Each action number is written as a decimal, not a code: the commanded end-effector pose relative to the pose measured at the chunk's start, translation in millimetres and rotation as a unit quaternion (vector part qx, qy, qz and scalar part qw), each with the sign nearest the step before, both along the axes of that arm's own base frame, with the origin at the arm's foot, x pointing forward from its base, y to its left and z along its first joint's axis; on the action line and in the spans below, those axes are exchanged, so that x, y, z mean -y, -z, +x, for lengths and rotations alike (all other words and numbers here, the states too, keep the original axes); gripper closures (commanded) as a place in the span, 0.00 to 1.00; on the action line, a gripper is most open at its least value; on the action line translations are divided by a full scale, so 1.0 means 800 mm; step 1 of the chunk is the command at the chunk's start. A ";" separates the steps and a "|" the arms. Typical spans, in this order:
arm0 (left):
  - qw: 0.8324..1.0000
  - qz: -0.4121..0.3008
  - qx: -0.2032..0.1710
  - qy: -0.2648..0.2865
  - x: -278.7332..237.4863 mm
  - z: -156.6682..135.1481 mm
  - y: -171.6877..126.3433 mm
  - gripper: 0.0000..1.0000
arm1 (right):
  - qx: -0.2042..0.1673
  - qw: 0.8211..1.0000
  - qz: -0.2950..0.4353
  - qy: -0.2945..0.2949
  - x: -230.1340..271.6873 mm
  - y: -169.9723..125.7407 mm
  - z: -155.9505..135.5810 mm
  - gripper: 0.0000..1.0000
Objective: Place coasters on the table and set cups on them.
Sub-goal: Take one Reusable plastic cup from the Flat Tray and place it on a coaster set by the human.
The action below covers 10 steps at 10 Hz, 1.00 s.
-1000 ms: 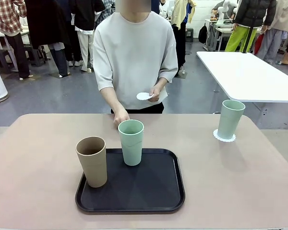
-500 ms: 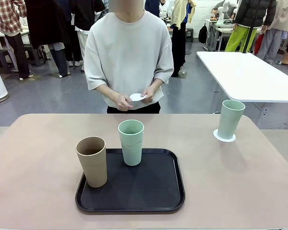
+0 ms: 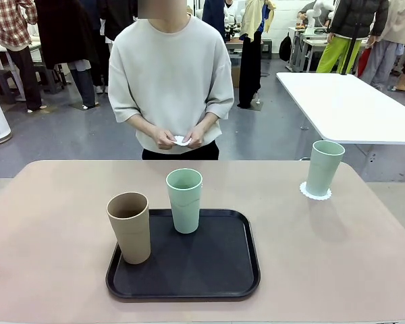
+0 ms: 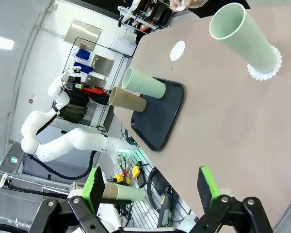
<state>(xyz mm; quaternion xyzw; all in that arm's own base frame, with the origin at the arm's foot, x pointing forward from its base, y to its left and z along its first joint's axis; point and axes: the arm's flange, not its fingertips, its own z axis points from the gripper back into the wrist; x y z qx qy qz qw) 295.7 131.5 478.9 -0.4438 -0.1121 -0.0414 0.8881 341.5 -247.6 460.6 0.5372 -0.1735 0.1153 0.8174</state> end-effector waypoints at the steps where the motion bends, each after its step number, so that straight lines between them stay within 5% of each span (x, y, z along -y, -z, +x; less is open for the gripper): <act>1: 1.000 -0.004 0.005 -0.001 -0.001 0.000 0.000 0.00 | -0.001 1.000 -0.002 0.003 0.000 -0.001 0.000 0.00; 5: 1.000 -0.004 0.005 -0.001 -0.001 0.000 0.000 0.00 | 0.000 1.000 0.000 0.000 0.000 0.000 0.000 0.00; 7: 1.000 -0.004 0.005 -0.001 -0.001 0.000 0.000 0.00 | 0.077 0.988 -0.104 -0.079 -0.059 -0.021 0.019 0.00; 10: 1.000 -0.004 0.005 -0.001 -0.001 0.000 0.000 0.00 | 0.239 0.923 -0.228 -0.198 -0.169 -0.083 0.050 0.00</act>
